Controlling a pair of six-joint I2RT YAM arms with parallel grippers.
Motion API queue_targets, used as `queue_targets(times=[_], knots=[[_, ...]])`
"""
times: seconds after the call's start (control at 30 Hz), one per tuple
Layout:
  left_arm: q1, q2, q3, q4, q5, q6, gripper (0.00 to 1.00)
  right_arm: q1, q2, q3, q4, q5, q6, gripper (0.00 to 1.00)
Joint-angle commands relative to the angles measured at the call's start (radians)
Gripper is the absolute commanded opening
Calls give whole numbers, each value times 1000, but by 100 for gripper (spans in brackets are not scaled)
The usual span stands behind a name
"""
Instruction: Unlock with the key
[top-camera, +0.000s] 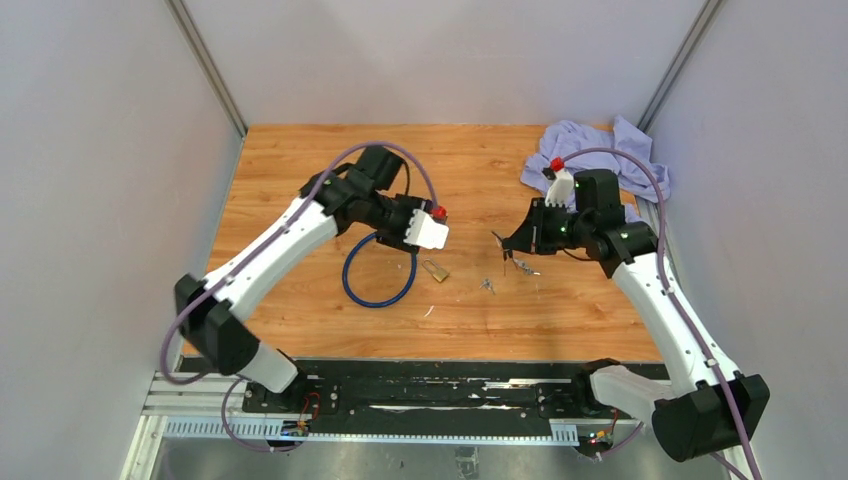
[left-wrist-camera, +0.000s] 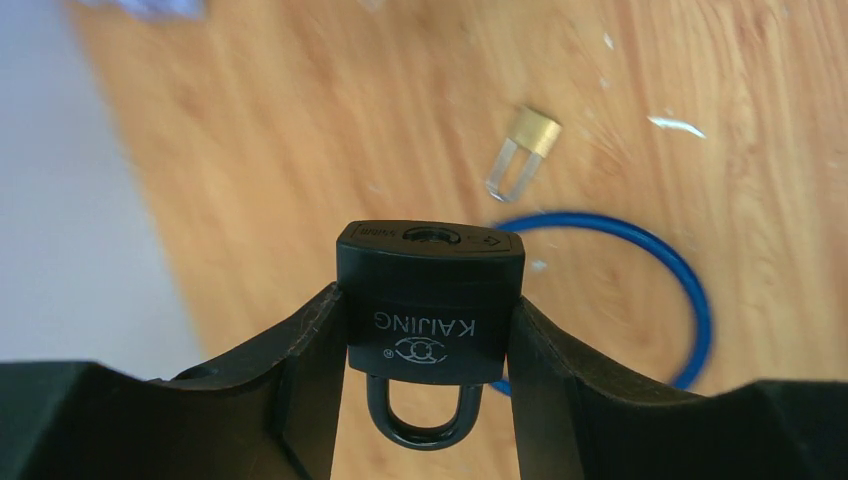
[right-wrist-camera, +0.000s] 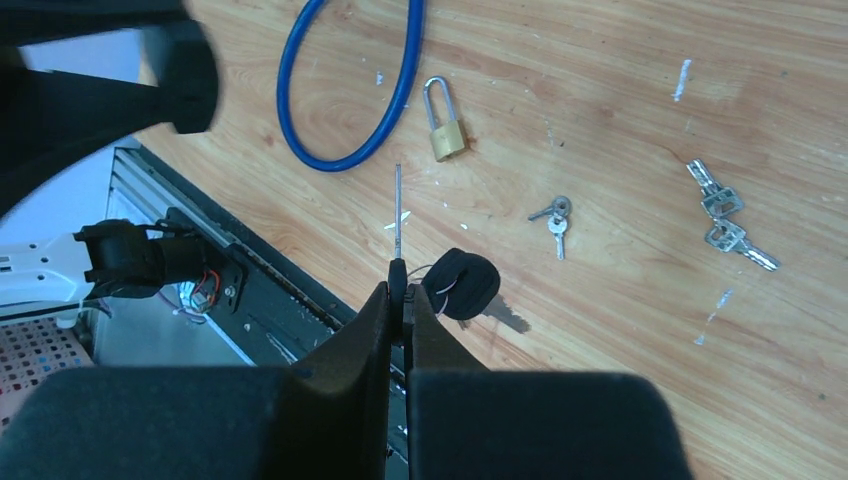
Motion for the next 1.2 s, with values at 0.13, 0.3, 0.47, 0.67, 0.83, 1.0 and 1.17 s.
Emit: queue_targets(times=[0.13,0.3,0.47,0.67,0.83,1.0,1.17], knots=[[1,247,7,-77,-180,-257,0,13,-2,28,-55,112,-12,0],[-6,349,-27,74,-253,-244,0,13,-13,40,-86,142,-15,1],[-28,415,-74,223,-328,-212,12,12,-14,34,-88,145,-6,1],[-43,481,-79,298,-365,-224,20,13,-16,30,-87,144,3,1],[-45,494,-64,285,-338,-245,48,13,-23,25,-88,140,9,0],[-45,435,-68,264,-309,-238,98,12,-24,23,-88,135,13,1],[-23,351,-15,177,-291,-224,98,12,-24,23,-87,134,16,0]])
